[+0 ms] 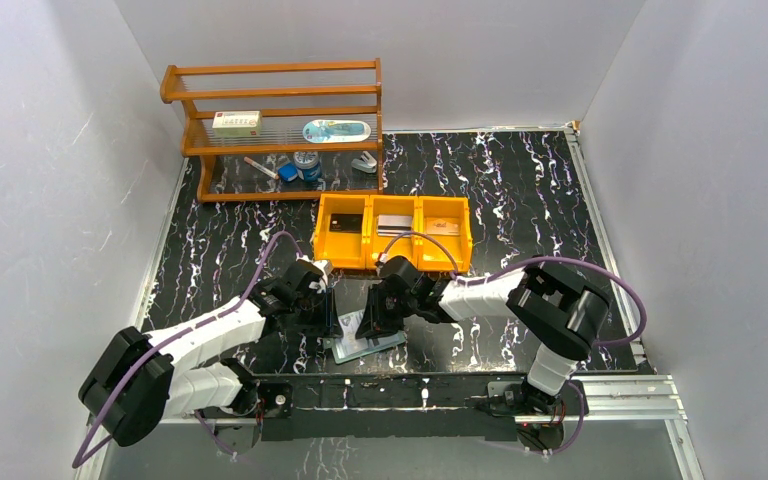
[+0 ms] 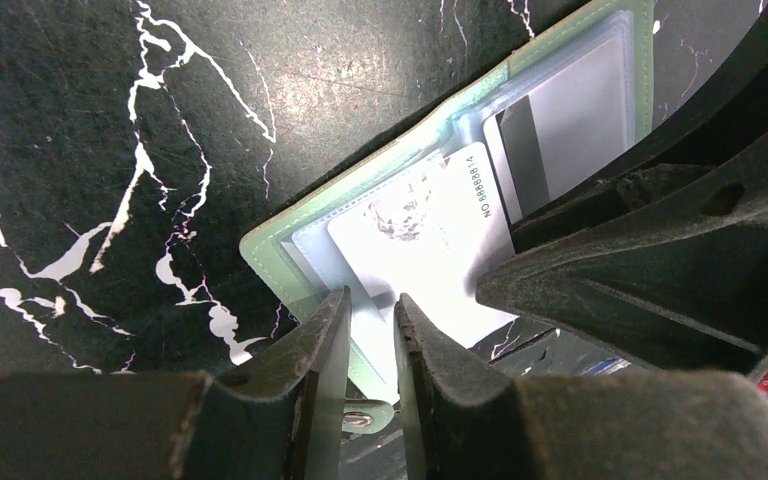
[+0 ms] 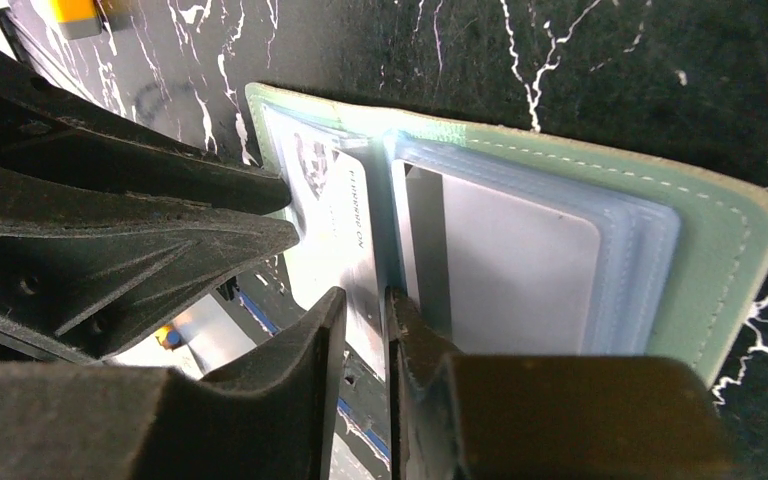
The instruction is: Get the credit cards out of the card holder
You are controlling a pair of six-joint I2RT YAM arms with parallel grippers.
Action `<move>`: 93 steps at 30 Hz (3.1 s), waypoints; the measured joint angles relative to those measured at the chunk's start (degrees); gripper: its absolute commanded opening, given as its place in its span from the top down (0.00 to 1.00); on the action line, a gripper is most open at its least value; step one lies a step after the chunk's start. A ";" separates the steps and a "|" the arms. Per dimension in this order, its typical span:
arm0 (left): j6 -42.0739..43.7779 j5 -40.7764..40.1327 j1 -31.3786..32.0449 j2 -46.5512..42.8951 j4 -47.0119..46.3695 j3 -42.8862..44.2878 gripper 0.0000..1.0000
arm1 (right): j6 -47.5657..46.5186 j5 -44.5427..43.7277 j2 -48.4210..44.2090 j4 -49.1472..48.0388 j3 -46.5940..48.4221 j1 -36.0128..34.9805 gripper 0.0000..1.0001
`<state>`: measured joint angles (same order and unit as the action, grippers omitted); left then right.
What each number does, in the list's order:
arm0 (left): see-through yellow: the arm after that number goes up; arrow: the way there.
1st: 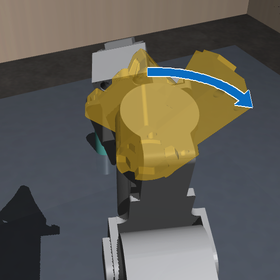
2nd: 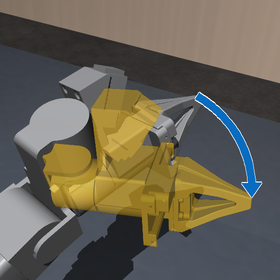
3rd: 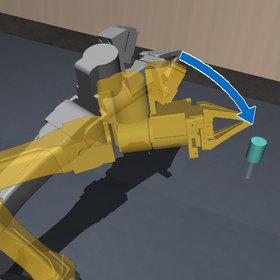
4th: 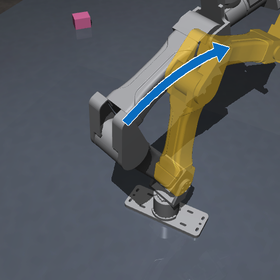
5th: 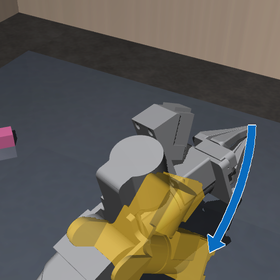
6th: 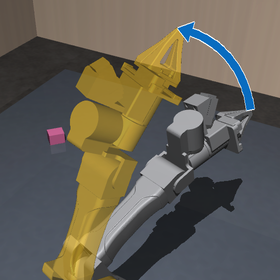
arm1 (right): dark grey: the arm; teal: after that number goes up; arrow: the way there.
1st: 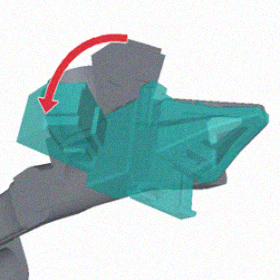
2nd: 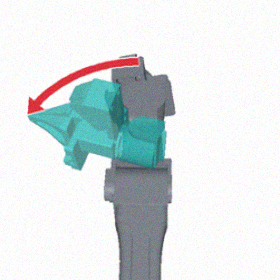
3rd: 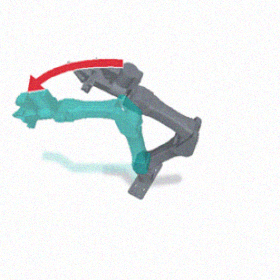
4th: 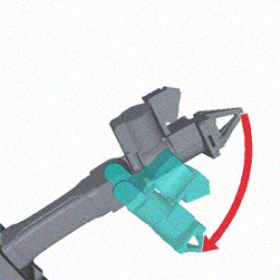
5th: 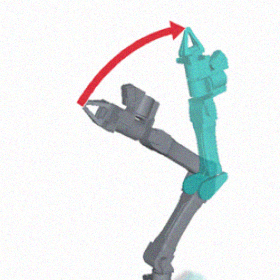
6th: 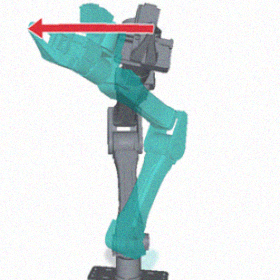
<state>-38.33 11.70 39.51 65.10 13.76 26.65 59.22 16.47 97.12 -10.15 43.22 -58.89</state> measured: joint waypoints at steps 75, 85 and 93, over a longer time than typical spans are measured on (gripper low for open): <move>-1.27 9.16 0.11 0.92 -10.69 0.39 0.67 | 5.11 2.19 -4.83 -10.56 -10.40 3.80 0.86; -1.29 5.55 0.37 1.36 -6.51 -1.51 0.70 | 5.27 1.44 -5.60 -10.19 -10.40 3.80 0.86; -1.20 3.82 0.39 1.46 -6.01 -1.49 0.72 | 5.38 1.55 -5.66 -10.05 -10.40 3.80 0.85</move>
<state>-39.53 15.53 39.90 66.57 7.75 25.17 64.60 18.02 91.46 -20.21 32.82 -55.09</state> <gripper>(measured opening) 0.282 0.151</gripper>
